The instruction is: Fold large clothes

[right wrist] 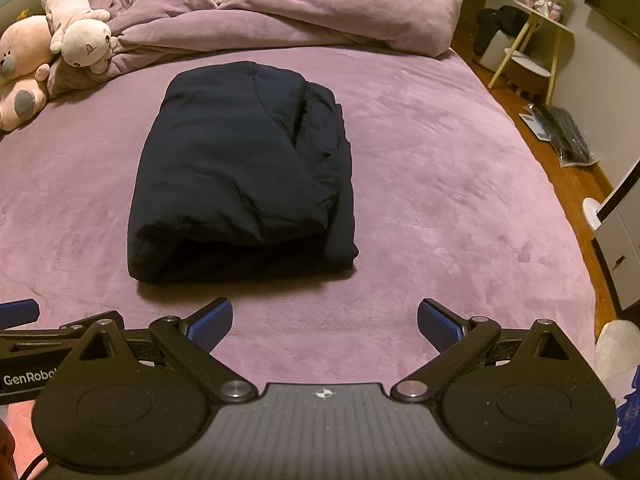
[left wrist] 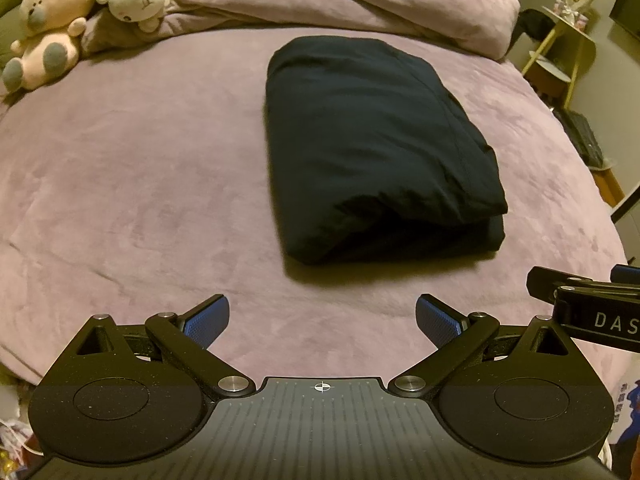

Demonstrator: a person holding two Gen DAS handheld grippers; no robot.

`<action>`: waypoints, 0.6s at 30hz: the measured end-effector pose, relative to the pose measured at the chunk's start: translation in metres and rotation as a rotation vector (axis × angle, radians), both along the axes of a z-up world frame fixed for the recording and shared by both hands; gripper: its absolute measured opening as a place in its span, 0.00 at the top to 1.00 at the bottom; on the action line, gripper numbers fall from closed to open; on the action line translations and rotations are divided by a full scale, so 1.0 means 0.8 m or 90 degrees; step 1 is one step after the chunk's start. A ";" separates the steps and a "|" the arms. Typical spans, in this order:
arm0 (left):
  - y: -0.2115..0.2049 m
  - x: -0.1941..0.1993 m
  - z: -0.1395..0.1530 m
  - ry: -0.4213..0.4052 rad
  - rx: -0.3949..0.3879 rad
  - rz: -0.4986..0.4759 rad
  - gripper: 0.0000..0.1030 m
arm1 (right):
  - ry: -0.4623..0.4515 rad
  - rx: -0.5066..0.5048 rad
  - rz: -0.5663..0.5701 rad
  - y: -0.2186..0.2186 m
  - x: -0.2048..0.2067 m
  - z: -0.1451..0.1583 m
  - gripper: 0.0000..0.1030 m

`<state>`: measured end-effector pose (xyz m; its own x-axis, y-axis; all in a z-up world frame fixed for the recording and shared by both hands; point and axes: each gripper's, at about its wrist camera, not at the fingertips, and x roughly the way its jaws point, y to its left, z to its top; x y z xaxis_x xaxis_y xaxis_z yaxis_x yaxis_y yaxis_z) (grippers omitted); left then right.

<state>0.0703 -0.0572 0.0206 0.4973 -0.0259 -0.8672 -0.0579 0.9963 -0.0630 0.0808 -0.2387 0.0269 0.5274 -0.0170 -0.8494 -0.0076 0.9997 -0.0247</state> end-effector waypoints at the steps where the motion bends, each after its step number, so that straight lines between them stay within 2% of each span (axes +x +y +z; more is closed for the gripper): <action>1: 0.000 0.000 0.000 0.000 0.000 0.000 0.01 | 0.000 0.000 -0.001 0.000 0.000 0.000 0.04; 18: -0.006 -0.003 -0.002 -0.003 0.005 -0.006 0.01 | 0.002 -0.007 -0.006 -0.002 -0.002 -0.002 0.04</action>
<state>0.0675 -0.0621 0.0192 0.5010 -0.0234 -0.8651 -0.0487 0.9973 -0.0552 0.0791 -0.2402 0.0255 0.5247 -0.0307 -0.8508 0.0016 0.9994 -0.0351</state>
